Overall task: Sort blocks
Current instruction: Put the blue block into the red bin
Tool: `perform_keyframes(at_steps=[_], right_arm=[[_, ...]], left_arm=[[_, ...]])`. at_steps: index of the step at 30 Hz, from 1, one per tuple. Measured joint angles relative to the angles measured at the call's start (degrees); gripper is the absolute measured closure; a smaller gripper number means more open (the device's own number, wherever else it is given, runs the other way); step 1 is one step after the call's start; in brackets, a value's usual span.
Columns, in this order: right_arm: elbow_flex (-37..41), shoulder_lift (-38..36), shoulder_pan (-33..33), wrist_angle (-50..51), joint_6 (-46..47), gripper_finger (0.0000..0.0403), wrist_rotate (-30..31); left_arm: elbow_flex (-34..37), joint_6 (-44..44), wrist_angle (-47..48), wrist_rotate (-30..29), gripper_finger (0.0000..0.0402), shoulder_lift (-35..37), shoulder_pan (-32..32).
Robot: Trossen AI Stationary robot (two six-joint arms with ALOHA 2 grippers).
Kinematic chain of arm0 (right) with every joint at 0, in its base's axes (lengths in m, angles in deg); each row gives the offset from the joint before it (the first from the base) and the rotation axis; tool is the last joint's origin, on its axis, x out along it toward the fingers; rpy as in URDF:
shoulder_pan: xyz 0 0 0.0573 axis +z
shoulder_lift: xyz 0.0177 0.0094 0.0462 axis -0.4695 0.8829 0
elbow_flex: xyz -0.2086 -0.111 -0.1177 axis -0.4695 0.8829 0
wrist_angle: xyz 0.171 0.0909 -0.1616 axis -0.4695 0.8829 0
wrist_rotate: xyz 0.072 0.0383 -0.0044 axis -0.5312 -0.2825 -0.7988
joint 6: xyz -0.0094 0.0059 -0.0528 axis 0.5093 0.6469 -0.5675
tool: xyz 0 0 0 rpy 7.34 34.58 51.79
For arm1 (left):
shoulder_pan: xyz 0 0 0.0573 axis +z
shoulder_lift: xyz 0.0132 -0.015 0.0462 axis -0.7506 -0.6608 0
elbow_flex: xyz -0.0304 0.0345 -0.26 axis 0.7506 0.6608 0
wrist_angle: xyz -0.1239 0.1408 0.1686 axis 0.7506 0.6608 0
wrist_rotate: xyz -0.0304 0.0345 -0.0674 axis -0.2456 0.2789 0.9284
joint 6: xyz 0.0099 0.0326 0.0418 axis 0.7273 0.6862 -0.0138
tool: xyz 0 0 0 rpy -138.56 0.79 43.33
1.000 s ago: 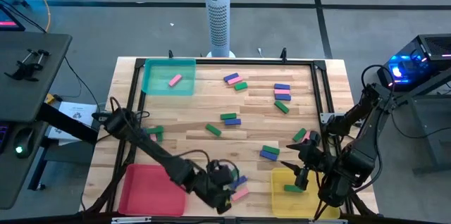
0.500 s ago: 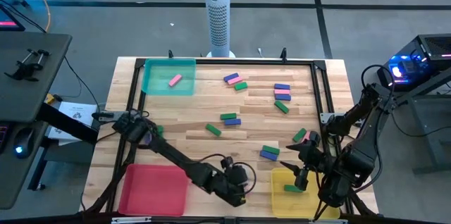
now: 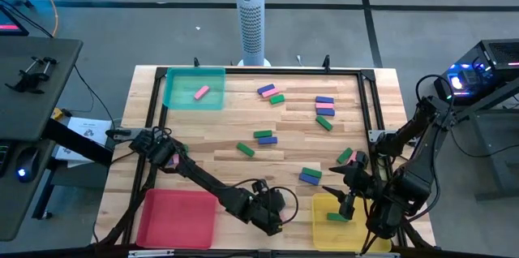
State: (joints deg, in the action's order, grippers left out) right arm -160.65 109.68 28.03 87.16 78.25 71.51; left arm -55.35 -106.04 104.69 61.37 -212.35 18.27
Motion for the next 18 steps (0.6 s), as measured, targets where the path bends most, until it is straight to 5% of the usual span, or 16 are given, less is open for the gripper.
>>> perform_keyframes(at_steps=[18], right_arm=[[0.0, 0.0, 0.0, -0.5, 0.0, 0.0151, 0.0]], left_arm=[[0.3, 9.2, -2.5, 2.0, 0.0257, -1.6, -0.4]])
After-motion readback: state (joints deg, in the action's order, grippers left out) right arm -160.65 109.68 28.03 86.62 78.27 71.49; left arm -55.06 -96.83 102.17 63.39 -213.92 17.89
